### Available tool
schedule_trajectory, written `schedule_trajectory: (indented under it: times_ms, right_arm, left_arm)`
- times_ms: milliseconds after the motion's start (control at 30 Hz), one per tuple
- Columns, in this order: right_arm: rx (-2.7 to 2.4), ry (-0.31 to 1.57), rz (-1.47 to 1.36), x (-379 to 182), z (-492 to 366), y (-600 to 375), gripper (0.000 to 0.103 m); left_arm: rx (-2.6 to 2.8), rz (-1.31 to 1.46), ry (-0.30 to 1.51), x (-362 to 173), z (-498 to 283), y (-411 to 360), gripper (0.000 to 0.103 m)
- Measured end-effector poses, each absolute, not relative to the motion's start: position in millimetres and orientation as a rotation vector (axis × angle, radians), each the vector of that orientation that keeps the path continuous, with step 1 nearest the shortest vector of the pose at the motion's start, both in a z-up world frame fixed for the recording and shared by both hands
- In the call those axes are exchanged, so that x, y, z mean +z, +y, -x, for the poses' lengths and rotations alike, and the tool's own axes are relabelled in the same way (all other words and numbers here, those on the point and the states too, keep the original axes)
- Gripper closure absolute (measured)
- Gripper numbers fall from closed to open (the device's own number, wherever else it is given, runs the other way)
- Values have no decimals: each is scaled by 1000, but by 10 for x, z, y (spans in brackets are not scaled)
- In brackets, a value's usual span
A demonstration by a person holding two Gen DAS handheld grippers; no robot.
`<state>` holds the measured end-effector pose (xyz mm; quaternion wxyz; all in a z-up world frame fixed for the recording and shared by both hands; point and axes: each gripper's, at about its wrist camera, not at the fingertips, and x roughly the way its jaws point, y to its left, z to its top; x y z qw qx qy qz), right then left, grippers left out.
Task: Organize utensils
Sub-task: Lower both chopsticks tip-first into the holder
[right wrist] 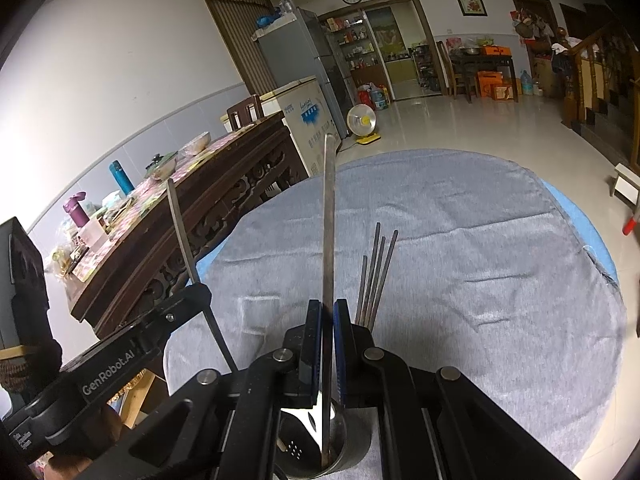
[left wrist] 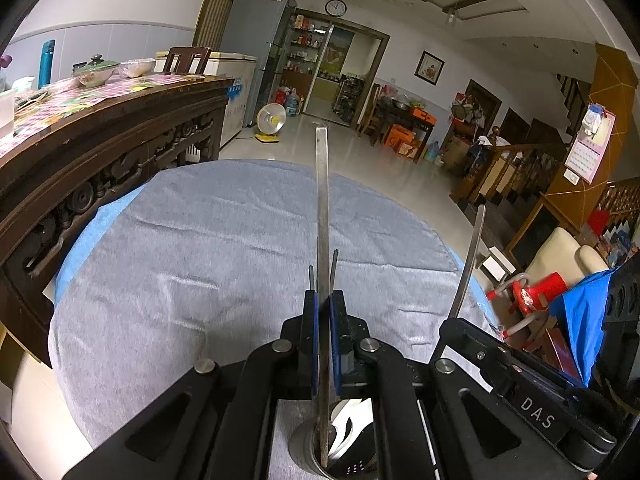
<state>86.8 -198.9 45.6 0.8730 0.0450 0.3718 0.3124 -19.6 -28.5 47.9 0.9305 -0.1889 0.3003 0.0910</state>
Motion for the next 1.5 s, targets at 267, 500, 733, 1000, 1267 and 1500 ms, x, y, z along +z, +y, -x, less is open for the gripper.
schedule_trajectory:
  times_ms: [267,500,733,1000,1267,1500]
  right_arm:
    - [657,780,-87,414,-833,-2001,96]
    - [660,787,-74,350,-769,-2007,96]
    - [660,788,-59,311,-680,-2026,96]
    - [660,798,-46,245,-626,-2050,96]
    - [664,821,-34,146,-607,-2044,96]
    - [667,830,-29,110,-589,-2049,96]
  left_arm:
    - [189,388,626,401,225,-297,98]
    - [188,385,634,354,246,-335,98]
    - [183,391,644,295,282,-380,98]
    - [180,386,663,226,274,-431,98]
    - [180,378,700,124,252,-483,98]
    - [176,372,717,84,239,-500,98]
